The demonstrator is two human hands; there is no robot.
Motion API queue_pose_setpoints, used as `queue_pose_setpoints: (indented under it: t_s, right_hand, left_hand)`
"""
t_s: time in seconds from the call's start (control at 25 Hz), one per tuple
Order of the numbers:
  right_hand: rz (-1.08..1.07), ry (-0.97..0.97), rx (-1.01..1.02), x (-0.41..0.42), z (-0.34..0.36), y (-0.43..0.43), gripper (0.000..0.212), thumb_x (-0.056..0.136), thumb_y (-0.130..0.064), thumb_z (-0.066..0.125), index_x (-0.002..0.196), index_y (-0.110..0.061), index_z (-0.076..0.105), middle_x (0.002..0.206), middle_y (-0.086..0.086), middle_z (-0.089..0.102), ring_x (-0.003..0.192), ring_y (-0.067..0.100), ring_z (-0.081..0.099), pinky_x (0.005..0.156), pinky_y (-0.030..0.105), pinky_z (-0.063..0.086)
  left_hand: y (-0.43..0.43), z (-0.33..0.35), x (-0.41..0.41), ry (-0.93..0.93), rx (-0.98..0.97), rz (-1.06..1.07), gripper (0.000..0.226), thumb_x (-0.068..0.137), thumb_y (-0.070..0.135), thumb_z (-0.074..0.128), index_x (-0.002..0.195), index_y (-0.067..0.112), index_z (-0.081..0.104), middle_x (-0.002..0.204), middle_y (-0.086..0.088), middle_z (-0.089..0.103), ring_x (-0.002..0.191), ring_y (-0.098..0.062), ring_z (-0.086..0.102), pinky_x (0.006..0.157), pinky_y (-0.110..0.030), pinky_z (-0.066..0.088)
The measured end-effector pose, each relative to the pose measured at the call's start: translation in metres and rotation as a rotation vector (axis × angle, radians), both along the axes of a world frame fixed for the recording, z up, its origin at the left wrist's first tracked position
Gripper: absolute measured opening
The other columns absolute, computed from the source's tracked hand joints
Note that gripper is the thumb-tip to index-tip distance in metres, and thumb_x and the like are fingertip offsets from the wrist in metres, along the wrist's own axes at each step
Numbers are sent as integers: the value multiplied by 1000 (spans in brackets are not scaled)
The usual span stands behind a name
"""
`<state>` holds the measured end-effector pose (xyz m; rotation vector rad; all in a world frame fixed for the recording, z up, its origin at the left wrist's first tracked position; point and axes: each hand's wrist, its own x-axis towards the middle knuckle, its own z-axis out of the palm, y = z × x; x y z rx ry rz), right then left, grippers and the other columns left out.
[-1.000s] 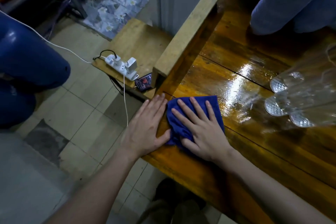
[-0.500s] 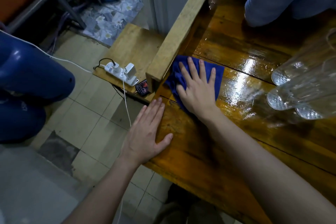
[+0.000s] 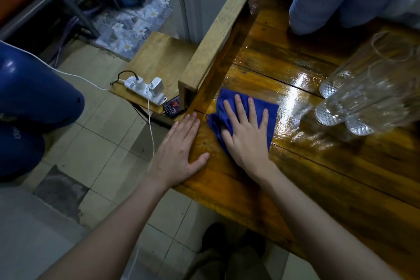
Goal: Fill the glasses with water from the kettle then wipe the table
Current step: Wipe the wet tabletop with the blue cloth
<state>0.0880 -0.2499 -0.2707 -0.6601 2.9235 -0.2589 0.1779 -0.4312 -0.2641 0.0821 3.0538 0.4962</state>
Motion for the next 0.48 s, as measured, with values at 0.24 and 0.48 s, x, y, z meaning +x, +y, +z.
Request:
queue_pose_setpoints:
  t_s: [0.24, 0.48]
  right_hand:
    - [50, 20, 36, 79, 1, 56, 70, 91, -51, 32, 156, -29, 16, 164, 2, 12, 151, 28, 6, 117, 61, 12]
    - [93, 33, 53, 101, 4, 92, 71, 90, -53, 33, 155, -28, 20, 164, 3, 16, 151, 29, 11, 116, 59, 10]
  left_hand:
    - [4, 6, 3, -10, -47, -11, 84, 91, 63, 34, 155, 11, 20, 163, -6, 14, 151, -15, 10, 123, -37, 10]
    - [19, 16, -8, 14, -158, -211, 87, 92, 70, 28, 154, 10, 20, 163, -9, 12, 152, -19, 8, 124, -38, 5]
